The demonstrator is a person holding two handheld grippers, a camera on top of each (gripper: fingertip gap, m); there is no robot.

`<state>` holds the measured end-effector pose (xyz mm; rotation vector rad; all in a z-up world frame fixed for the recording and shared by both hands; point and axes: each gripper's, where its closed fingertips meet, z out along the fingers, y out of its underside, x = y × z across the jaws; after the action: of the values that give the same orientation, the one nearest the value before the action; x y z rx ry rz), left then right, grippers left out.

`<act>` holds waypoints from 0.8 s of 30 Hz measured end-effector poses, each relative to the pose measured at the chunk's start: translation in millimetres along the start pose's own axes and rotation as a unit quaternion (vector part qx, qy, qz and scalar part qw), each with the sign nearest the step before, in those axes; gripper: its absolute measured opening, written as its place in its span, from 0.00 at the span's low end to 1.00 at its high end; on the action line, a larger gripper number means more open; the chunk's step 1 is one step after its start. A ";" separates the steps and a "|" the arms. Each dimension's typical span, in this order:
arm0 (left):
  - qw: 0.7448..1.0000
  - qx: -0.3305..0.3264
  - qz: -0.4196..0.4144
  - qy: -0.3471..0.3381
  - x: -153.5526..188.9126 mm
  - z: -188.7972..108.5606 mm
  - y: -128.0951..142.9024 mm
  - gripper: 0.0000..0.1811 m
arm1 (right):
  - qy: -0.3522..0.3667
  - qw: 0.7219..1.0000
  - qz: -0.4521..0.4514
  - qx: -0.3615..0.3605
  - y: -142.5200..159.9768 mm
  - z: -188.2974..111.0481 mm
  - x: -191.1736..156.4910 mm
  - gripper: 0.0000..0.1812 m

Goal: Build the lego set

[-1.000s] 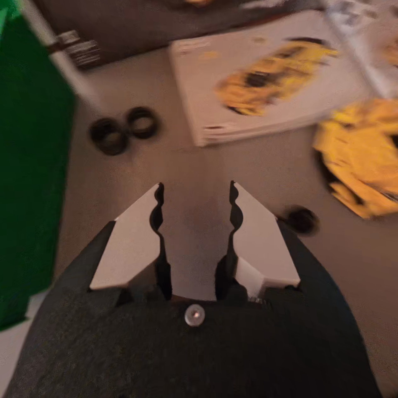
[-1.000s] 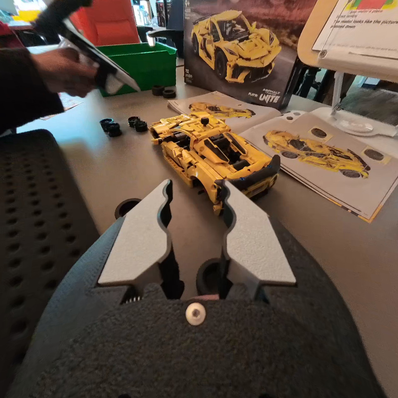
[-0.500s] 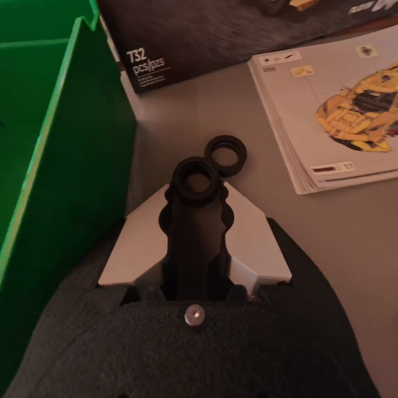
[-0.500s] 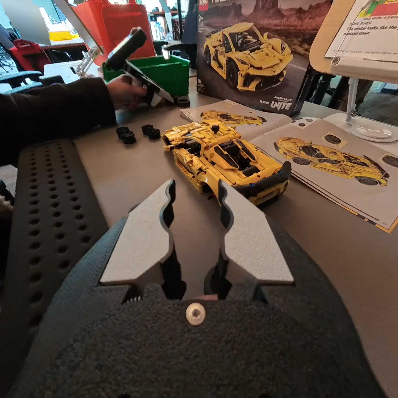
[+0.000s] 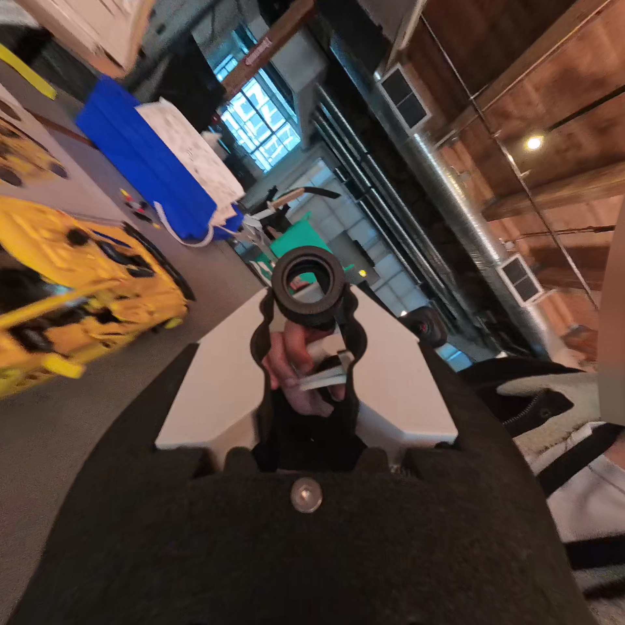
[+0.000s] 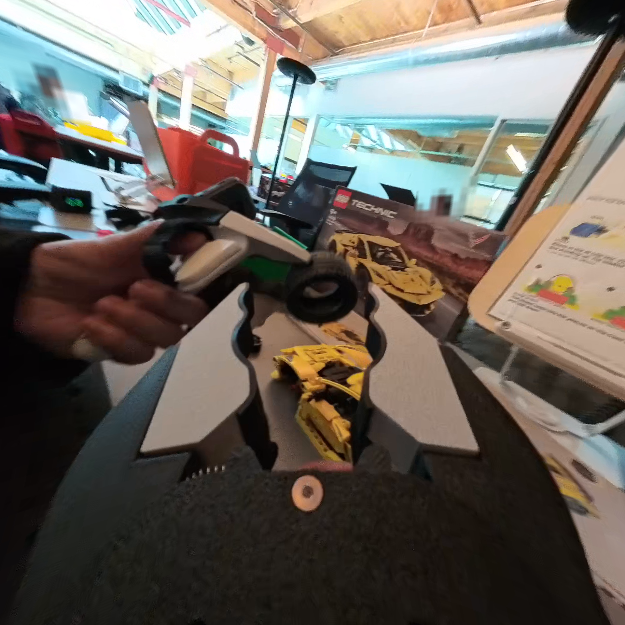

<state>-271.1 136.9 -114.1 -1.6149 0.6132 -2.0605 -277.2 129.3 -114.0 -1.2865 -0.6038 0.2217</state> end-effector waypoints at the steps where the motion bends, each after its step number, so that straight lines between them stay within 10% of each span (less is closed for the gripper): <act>1: 1.000 -0.009 -0.010 0.005 0.1 7.0 11.9 0.23 | 0.014 1.000 -0.020 -0.001 1.4 -1.9 2.5 0.34; 10: 0.998 -0.057 0.009 -0.011 -15.1 12.1 47.4 0.24 | 0.005 0.977 -0.112 -0.183 37.2 -74.4 53.8 0.23; 17: 0.978 -0.081 0.168 -0.090 -34.4 0.2 55.9 0.21 | -0.135 0.751 -0.025 -0.646 147.7 -232.0 122.1 0.24; 24: 0.958 -0.103 0.242 -0.115 -33.7 1.8 66.9 0.16 | -0.241 0.677 -0.123 -0.684 178.3 -226.3 104.9 0.24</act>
<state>-257.2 103.2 -179.7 -1.5875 1.0445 -1.4711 -38.4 42.4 -285.5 -2.6021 -1.5530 -0.2150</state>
